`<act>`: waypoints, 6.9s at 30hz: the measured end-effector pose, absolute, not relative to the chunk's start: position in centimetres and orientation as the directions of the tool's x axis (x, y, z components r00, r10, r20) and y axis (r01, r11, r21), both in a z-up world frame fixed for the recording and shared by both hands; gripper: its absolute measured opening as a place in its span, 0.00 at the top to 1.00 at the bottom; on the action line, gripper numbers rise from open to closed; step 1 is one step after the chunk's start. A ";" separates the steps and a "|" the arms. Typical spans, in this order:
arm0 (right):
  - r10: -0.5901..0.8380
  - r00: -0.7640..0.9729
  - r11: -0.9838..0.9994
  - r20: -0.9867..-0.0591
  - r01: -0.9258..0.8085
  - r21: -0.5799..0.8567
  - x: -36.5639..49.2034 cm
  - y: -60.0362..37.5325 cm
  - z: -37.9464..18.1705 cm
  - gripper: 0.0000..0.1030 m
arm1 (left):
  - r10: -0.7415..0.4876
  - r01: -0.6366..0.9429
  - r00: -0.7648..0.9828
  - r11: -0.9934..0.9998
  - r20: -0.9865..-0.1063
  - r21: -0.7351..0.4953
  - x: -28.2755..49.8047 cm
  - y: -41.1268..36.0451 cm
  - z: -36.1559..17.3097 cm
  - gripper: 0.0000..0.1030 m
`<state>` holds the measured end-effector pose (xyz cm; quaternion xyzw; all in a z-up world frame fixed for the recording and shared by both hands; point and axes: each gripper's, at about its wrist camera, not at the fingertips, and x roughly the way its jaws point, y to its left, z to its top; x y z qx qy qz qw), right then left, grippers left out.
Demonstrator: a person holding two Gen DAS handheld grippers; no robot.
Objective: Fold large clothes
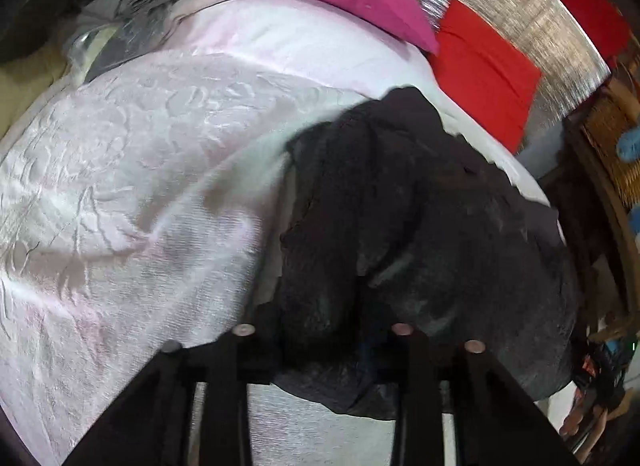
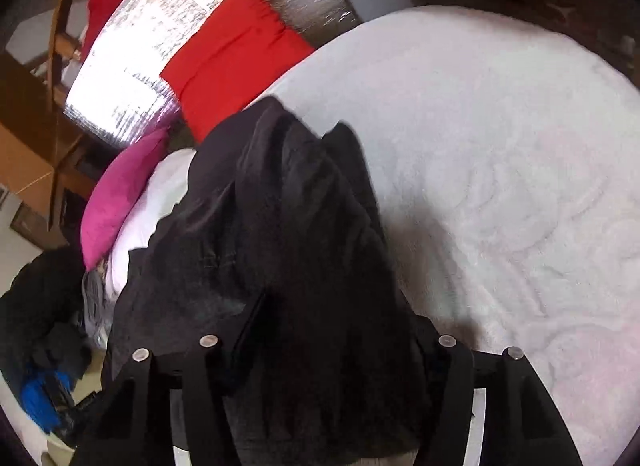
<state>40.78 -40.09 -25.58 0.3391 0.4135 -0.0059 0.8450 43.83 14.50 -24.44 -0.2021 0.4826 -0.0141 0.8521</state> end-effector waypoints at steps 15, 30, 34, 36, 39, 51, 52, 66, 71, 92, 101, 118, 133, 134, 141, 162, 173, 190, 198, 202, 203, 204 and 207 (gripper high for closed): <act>0.586 0.696 0.538 -0.415 0.048 0.842 35.0 -36.4 -21.6 0.21 | -0.409 0.010 0.609 0.861 -0.680 -0.509 39.5 9.8 -20.1 0.34; 0.517 0.742 0.280 -0.427 0.325 0.903 35.8 -37.1 -30.4 0.20 | -0.466 -0.395 0.602 0.532 -0.648 -0.749 40.3 14.1 -30.0 0.19; 0.464 0.785 0.268 -0.409 0.316 0.910 37.4 -37.6 -30.7 0.19 | -0.468 -0.388 0.631 0.502 -0.619 -0.773 41.3 13.4 -30.3 0.18; 0.433 0.801 0.291 -0.413 0.310 0.905 38.1 -37.7 -30.5 0.20 | -0.443 -0.404 0.644 0.494 -0.623 -0.770 41.5 13.4 -30.3 0.24; 0.395 0.810 0.332 -0.433 0.313 0.890 38.6 -37.5 -29.9 0.35 | -0.391 -0.426 0.635 0.543 -0.667 -0.724 41.3 13.2 -30.0 0.51; 0.308 0.770 0.541 -0.559 0.342 0.769 36.8 -37.8 -26.4 0.61 | -0.327 -0.383 0.557 0.715 -0.764 -0.585 38.5 10.6 -29.0 0.56; 0.343 0.738 0.502 -0.580 0.378 0.778 37.1 -38.3 -27.6 0.60 | -0.355 -0.401 0.536 0.692 -0.766 -0.601 38.5 11.0 -29.6 0.51; 0.505 0.690 0.614 -0.518 0.134 0.778 31.7 -37.2 -21.8 0.37 | -0.139 -0.275 0.698 0.853 -0.702 -0.443 32.9 15.5 -17.4 0.16; 0.524 0.710 0.601 -0.471 0.083 0.795 33.9 -34.4 -22.9 0.37 | -0.129 -0.197 0.636 0.926 -0.761 -0.322 43.1 14.5 -15.8 0.14; 0.442 0.740 0.746 -0.507 0.011 0.666 40.6 -32.0 -25.1 0.38 | -0.069 -0.010 0.408 0.997 -0.910 -0.080 61.6 5.2 -23.5 0.93; 0.425 0.742 0.761 -0.519 0.017 0.648 40.6 -31.7 -25.1 0.38 | 0.182 -0.111 0.564 0.983 -0.805 0.144 61.4 5.7 -21.0 0.93; 0.415 0.791 0.692 -0.450 0.047 0.720 39.1 -35.9 -23.3 0.21 | 0.068 -0.062 0.641 0.997 -0.765 0.036 42.5 8.5 -16.9 0.26; 0.468 0.716 0.651 -0.518 0.117 0.750 38.4 -38.2 -25.0 0.22 | 0.024 -0.319 0.564 0.928 -0.826 -0.191 36.9 13.1 -23.5 0.26; 0.462 0.721 0.657 -0.517 0.113 0.745 38.3 -38.3 -24.9 0.22 | 0.041 -0.327 0.571 0.927 -0.820 -0.182 36.7 13.2 -23.3 0.26; 0.333 0.845 0.703 -0.419 0.073 0.707 35.3 -41.4 -21.6 0.22 | 0.094 -0.371 0.559 0.917 -0.824 -0.147 37.3 15.0 -23.6 0.26; 0.533 0.672 0.609 -0.514 0.118 0.785 43.0 -50.5 -27.8 0.21 | -0.407 0.017 0.425 0.897 -0.809 -0.443 45.0 16.1 -25.0 0.24; 0.622 0.539 0.635 -0.568 0.077 0.769 46.0 -48.7 -30.4 0.15 | -0.541 0.104 0.319 0.836 -0.778 -0.538 46.7 14.4 -27.0 0.15; 0.739 0.491 0.555 -0.461 -0.056 0.830 47.9 -42.0 -29.4 0.32 | -0.555 0.053 0.379 0.812 -0.740 -0.582 47.7 11.5 -26.8 0.30; 0.644 0.529 0.653 -0.553 -0.004 0.757 45.9 -41.8 -27.7 0.64 | -0.513 0.006 0.431 0.824 -0.742 -0.566 46.2 12.3 -25.5 0.69; 0.616 0.540 0.685 -0.574 -0.007 0.728 44.8 -41.2 -26.7 0.67 | -0.513 -0.009 0.412 0.825 -0.753 -0.566 45.6 12.3 -25.3 0.72; 0.615 0.540 0.686 -0.575 -0.005 0.728 44.5 -41.3 -26.5 0.67 | -0.516 -0.014 0.404 0.822 -0.755 -0.569 45.6 12.2 -25.4 0.72; 0.611 0.540 0.688 -0.578 -0.003 0.725 44.1 -41.3 -26.3 0.67 | -0.522 -0.019 0.393 0.819 -0.757 -0.574 45.4 12.2 -25.6 0.72; 0.608 0.530 0.696 -0.591 0.002 0.718 43.1 -41.6 -25.8 0.67 | -0.535 -0.024 0.362 0.813 -0.763 -0.581 44.7 11.9 -25.7 0.72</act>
